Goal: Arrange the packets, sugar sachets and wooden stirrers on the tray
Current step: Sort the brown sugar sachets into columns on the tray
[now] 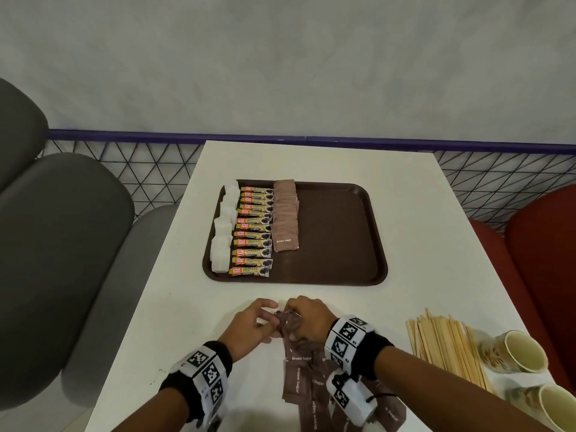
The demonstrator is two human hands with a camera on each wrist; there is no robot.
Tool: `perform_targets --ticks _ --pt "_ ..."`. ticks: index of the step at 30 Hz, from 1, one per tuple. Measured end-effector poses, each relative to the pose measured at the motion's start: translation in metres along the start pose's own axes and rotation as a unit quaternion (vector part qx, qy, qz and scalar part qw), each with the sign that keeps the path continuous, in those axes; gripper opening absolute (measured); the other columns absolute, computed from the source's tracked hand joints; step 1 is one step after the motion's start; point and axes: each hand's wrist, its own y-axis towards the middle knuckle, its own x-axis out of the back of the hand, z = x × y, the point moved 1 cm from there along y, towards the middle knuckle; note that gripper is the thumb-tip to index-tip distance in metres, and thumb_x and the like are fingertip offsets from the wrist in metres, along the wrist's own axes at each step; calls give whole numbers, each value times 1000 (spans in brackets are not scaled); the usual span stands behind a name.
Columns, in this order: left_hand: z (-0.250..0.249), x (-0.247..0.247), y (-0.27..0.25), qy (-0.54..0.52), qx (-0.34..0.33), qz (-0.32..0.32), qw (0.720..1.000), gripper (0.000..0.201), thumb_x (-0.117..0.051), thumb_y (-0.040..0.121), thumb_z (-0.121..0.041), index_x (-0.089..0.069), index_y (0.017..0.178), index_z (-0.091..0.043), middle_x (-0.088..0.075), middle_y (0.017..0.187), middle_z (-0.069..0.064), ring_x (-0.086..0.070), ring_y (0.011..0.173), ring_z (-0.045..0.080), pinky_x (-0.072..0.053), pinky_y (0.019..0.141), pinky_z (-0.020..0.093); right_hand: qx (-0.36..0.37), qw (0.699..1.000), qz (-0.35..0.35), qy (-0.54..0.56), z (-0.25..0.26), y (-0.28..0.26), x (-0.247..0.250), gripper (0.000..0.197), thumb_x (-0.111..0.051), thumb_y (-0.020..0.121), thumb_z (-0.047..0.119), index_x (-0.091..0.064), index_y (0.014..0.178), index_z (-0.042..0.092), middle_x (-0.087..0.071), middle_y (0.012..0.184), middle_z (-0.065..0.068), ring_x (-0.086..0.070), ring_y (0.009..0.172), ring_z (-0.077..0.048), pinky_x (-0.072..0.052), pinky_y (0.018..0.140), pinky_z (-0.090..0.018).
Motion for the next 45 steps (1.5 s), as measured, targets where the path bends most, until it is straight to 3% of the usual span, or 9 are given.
perform_targets --ticks 8,12,18,22,26,29,34,40,45 --pt "5 31 1 -30 -14 -90 995 18 -52 93 -9 -56 109 -16 -65 95 5 -66 90 21 -52 68 19 -35 989 -4 143 -16 11 11 35 -75 70 11 -51 93 24 -64 105 -4 -58 97 -22 -45 81 -27" --pt "4 35 5 -30 -6 -111 993 21 -52 94 -26 -53 115 -21 -58 113 5 -56 110 23 -48 78 24 -26 912 -24 408 -15 11 38 35 -72 72 -4 -52 90 18 -62 90 -1 -61 86 -18 -52 83 -36" --pt "-26 20 6 -232 56 -41 970 53 -42 85 -65 -48 127 -32 -57 126 -5 -53 119 21 -44 99 49 9 767 -33 641 11 10 43 41 -66 77 -6 -49 113 6 -63 103 -13 -64 88 -23 -57 77 -33" --pt "-43 11 4 -380 71 45 921 74 -21 81 -75 -59 123 -27 -65 122 7 -61 113 26 -43 98 54 12 732 -59 679 26 14 31 39 -66 79 -1 -50 113 8 -65 103 -9 -65 86 -20 -56 72 -32" --pt "-53 12 2 -435 70 59 896 73 -25 82 -70 -65 115 -18 -66 118 15 -65 104 30 -45 92 55 13 748 -98 656 32 21 20 36 -69 79 5 -52 110 10 -65 102 -9 -65 90 -21 -55 76 -34" --pt "-52 14 5 -440 73 60 893 64 -31 88 -62 -70 105 -15 -67 114 18 -67 97 30 -47 91 53 46 804 -103 584 35 23 17 34 -71 79 11 -54 107 18 -66 104 -5 -64 96 -17 -54 83 -30" --pt "-47 21 7 -452 72 43 888 42 -45 92 -37 -60 116 -7 -70 106 18 -70 89 27 -55 78 44 34 899 -140 413 28 31 15 41 -70 57 64 -63 91 42 -64 102 -4 -57 107 -24 -47 95 -46" --pt "-41 25 8 -403 69 39 912 42 -58 81 -29 -60 117 -7 -69 103 22 -68 86 34 -58 65 38 53 846 -49 529 27 22 25 19 -61 87 18 -62 106 14 -68 94 0 -66 83 -7 -53 72 -17" --pt "-38 25 7 -356 68 44 931 40 -48 91 -40 -57 120 -14 -68 106 22 -68 86 32 -58 66 37 47 846 -52 529 26 24 19 22 -56 90 18 -60 109 6 -64 90 -4 -61 73 -3 -44 62 -14"
